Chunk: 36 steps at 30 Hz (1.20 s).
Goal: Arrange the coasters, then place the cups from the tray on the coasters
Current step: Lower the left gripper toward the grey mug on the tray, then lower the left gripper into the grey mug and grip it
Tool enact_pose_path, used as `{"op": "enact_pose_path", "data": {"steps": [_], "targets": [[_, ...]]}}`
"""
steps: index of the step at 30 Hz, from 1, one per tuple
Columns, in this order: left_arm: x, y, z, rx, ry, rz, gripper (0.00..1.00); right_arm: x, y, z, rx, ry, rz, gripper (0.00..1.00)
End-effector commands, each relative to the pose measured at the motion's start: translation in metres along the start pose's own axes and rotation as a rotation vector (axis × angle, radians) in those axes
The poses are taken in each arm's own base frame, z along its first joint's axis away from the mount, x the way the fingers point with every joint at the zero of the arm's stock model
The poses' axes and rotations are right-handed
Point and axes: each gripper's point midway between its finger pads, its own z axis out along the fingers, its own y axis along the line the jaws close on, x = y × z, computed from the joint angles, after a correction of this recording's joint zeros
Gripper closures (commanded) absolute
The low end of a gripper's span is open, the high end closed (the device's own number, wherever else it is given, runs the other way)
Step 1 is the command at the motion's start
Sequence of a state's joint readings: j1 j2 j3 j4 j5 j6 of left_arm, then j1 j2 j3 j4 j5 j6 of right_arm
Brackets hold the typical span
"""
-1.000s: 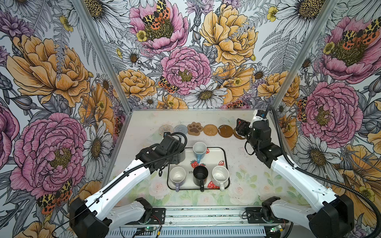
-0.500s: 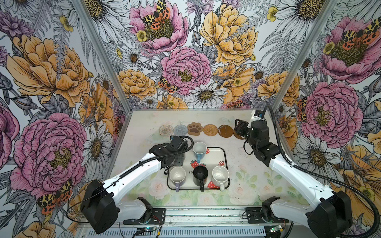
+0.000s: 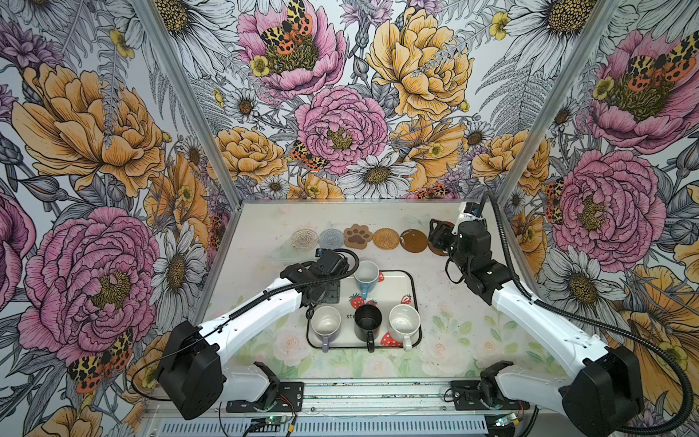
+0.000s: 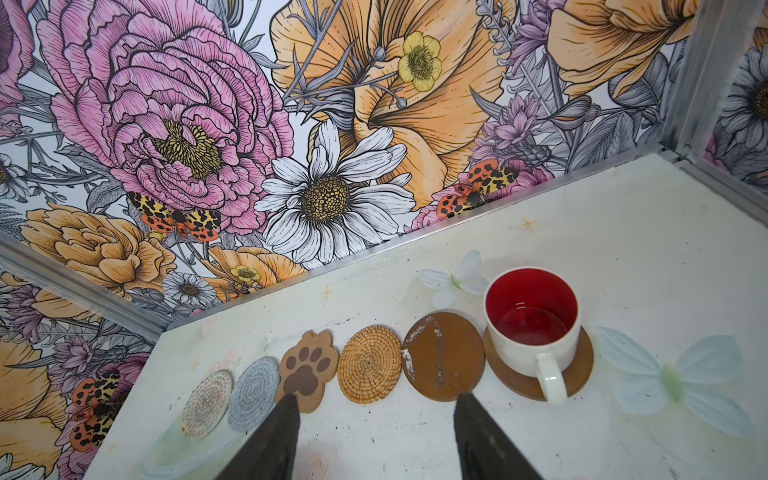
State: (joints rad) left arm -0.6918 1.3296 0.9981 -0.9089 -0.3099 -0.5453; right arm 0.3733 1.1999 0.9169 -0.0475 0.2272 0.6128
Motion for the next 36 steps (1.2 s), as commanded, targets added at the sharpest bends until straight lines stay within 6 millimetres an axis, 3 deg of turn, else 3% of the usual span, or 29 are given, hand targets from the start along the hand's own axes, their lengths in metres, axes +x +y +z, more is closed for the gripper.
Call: {"op": "enact_pose_path", "data": {"steps": [1, 27, 36], "targets": [[-0.007, 0.002, 0.005, -0.028, -0.054, -0.015, 0.29, -0.009, 0.006, 0.003, -0.024, -0.019, 0.011, 0.38], [-0.005, 0.003, 0.036, 0.062, -0.086, -0.068, 0.46, -0.005, 0.000, 0.010, -0.028, 0.007, 0.018, 0.38], [-0.004, 0.000, 0.044, 0.067, -0.079, -0.062, 0.61, -0.004, 0.000, 0.011, -0.028, 0.012, 0.020, 0.38]]}}
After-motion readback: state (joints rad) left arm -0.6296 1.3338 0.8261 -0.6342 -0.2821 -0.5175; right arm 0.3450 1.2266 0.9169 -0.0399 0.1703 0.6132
